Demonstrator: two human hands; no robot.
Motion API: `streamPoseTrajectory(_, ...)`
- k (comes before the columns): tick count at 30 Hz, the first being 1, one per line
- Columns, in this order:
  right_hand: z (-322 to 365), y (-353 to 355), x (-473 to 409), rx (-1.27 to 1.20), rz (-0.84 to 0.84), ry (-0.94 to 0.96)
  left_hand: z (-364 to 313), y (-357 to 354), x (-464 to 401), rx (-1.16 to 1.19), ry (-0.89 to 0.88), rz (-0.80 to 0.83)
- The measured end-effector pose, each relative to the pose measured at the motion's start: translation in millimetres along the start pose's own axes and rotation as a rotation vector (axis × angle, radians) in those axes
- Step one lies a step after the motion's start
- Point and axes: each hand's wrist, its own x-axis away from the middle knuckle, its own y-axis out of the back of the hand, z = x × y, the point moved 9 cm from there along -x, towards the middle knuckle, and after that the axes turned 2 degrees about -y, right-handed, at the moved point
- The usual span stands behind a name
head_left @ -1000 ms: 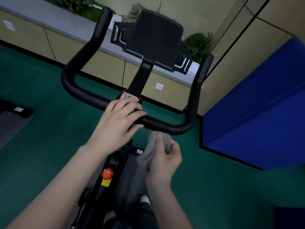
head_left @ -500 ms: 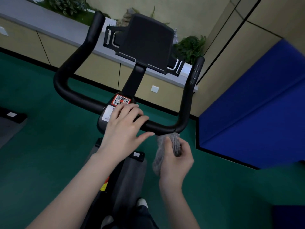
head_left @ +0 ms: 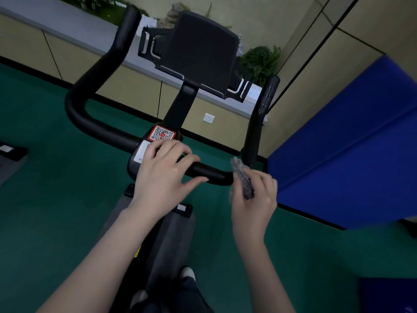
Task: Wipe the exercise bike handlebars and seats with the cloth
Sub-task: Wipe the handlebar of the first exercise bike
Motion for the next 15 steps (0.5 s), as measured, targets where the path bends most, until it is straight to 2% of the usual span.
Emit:
streamPoseTrajectory(4, -5, 0, 0, 0.015, -0.008, -0.041, 1, 0, 0, 0.0, 0.005, -0.007)
streamPoseTrajectory(6, 7, -5, 3, 0.053, 0.038, 0.07, 1, 1, 1, -0.002, 0.002, -0.011)
streamPoseTrajectory(8, 18, -9, -3, 0.062, 0.132, 0.228, 1, 1, 1, -0.001, -0.002, -0.017)
streamPoseTrajectory(10, 20, -12, -20, 0.088, 0.253, 0.307, 0, 1, 1, 0.002, -0.008, -0.018)
streamPoseTrajectory(15, 18, -35, -56, 0.222, 0.574, 0.286, 0, 2, 1, 0.0, -0.006, -0.026)
